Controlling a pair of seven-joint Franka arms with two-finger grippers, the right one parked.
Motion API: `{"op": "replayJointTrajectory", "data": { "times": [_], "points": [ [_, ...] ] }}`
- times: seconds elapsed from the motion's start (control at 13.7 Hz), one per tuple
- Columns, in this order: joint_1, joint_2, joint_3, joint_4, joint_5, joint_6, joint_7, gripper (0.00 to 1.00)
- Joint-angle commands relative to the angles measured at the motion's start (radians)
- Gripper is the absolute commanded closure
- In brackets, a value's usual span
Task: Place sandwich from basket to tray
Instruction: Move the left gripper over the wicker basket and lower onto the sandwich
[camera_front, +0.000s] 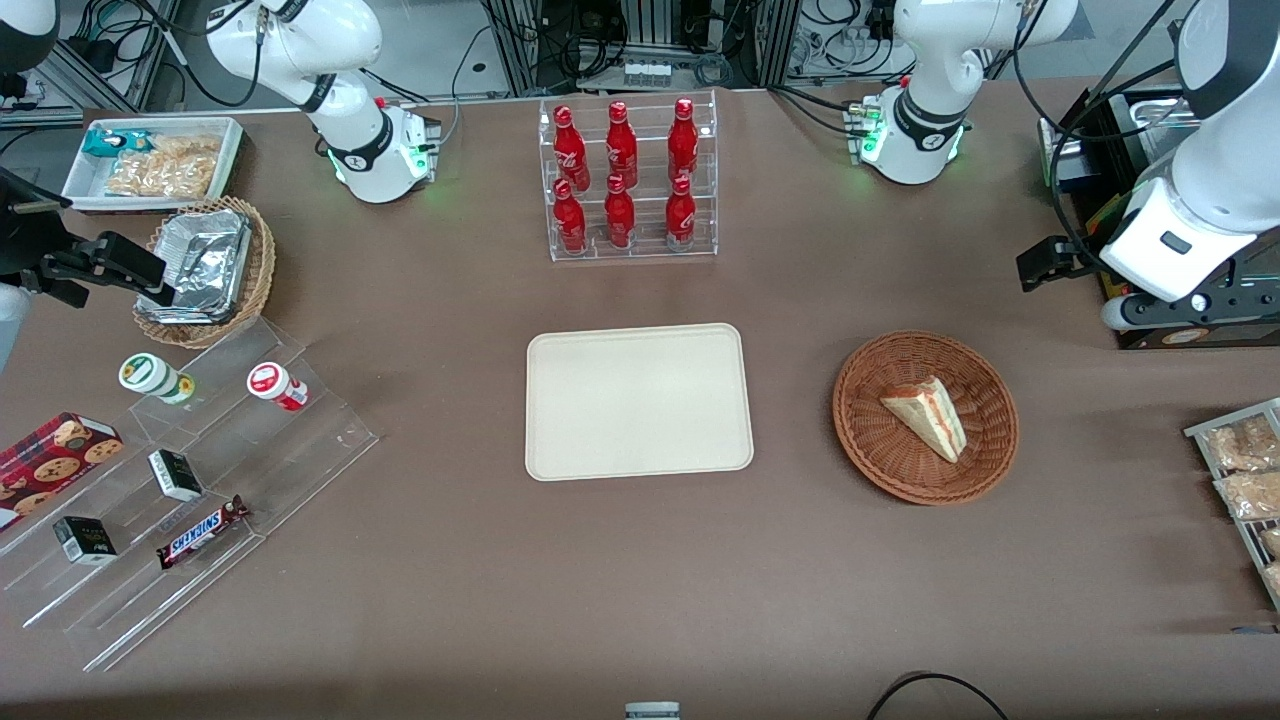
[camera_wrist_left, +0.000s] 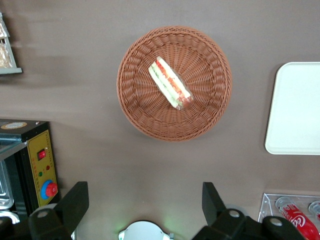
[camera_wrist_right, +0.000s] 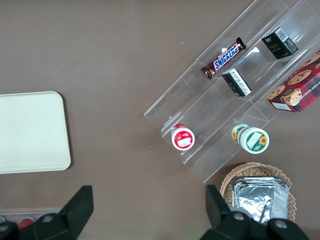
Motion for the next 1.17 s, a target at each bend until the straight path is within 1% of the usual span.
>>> {"op": "replayJointTrajectory", "data": {
  "times": [0.0, 0.29, 0.44, 0.59, 0.88, 1.1],
  "points": [
    [-0.007, 0.028, 0.002, 0.005, -0.005, 0.039, 0.015, 0.00],
    [-0.009, 0.062, 0.002, -0.050, -0.002, 0.059, 0.018, 0.00],
    [-0.010, 0.077, 0.002, -0.106, -0.005, 0.114, 0.017, 0.00],
    [-0.010, 0.074, 0.002, -0.206, -0.005, 0.221, 0.005, 0.00],
    [-0.010, 0.074, 0.002, -0.418, -0.005, 0.491, -0.003, 0.00],
    [-0.012, 0.076, 0.002, -0.605, -0.005, 0.773, -0.138, 0.00]
  ]
}}
